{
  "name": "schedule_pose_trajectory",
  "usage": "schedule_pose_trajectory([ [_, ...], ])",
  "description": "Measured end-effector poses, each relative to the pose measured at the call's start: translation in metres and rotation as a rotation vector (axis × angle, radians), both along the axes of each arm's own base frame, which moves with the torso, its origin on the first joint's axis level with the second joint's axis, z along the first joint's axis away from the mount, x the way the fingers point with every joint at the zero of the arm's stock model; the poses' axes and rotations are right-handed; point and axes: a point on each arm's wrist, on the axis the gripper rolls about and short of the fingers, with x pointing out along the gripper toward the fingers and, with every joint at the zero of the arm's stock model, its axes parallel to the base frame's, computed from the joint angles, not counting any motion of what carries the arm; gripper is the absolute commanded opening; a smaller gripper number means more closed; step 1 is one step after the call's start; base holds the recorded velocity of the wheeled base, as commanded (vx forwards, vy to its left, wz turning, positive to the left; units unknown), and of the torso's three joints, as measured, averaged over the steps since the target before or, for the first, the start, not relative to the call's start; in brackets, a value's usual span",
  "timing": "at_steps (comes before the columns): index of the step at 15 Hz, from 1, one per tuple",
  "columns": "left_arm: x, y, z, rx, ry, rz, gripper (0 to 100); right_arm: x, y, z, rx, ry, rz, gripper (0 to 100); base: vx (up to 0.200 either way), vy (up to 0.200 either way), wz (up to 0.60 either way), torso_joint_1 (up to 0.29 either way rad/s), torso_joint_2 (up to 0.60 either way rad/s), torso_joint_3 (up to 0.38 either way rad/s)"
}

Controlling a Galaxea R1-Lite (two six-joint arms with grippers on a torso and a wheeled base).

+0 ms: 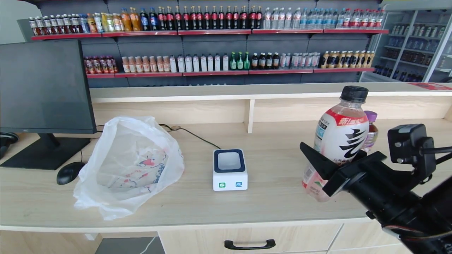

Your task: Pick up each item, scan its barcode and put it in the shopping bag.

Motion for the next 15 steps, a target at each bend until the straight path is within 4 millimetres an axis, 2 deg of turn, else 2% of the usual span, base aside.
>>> schedule_pose_trajectory([
  [5,0.0,0.0,0.0,0.004,-0.001,-0.001,100,0.005,0.001,-0.002,0.066,0.037,-0.032,0,0.0,0.0,0.0,0.0,0.0,0.0],
  [10,0.0,0.0,0.0,0.002,0.0,-0.001,100,0.004,0.0,-0.003,0.086,0.053,-0.029,0,0.0,0.2,0.0,0.009,0.0,0.004],
  [15,0.0,0.0,0.0,0.002,0.0,-0.001,100,0.006,0.002,0.008,0.103,0.007,-0.03,0,0.0,0.2,0.0,-0.001,0.01,0.001],
])
